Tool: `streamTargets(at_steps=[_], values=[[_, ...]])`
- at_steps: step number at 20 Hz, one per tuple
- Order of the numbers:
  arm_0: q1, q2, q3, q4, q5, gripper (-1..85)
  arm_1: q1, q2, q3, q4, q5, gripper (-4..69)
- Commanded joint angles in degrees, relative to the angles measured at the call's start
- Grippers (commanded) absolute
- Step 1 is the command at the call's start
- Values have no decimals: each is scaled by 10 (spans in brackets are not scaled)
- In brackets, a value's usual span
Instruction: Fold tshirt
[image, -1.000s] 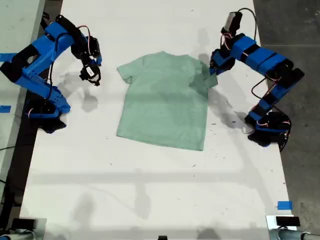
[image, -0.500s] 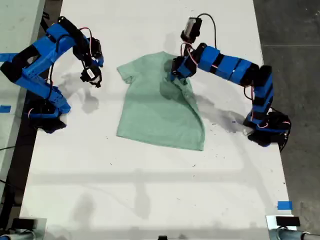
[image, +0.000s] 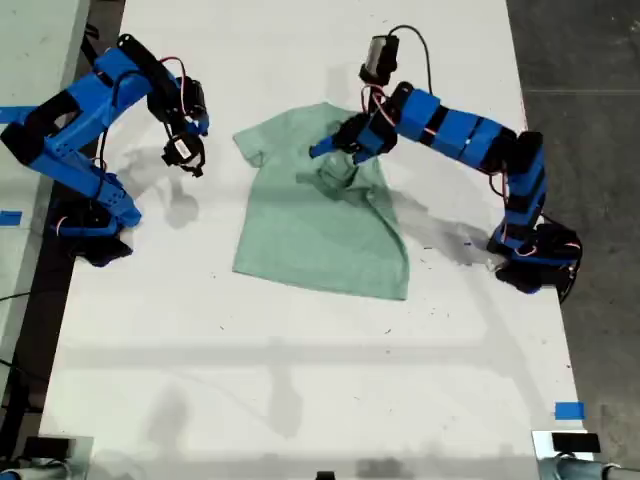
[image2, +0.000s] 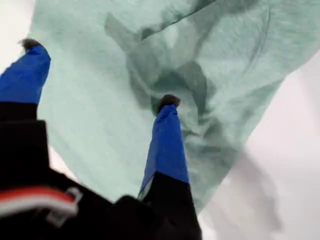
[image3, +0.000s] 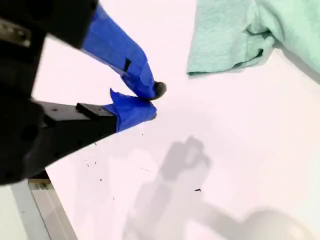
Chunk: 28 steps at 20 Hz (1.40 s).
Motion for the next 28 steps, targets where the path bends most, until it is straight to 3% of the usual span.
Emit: streamTargets(at_steps=[1, 6, 10, 13, 18, 26, 28], values=[[13, 28, -5, -3, -8, 0, 6, 188, 23, 92, -17, 387], [18, 7, -1, -14, -7, 12, 5, 419, 276, 83, 11, 358], [34, -81, -97, 2, 30, 292, -6, 469, 341, 76, 27, 357], [36, -182, -240, 63, 51, 372, -10, 468, 347, 71, 28, 358], [14, -321, -388, 102, 90, 380, -15, 469, 348, 70, 29, 358], [-54, -497, -391, 13, 123, 362, -33, 486, 358, 75, 40, 357], [-67, -542, -407, 4, 129, 274, -35, 496, 371, 75, 45, 357]])
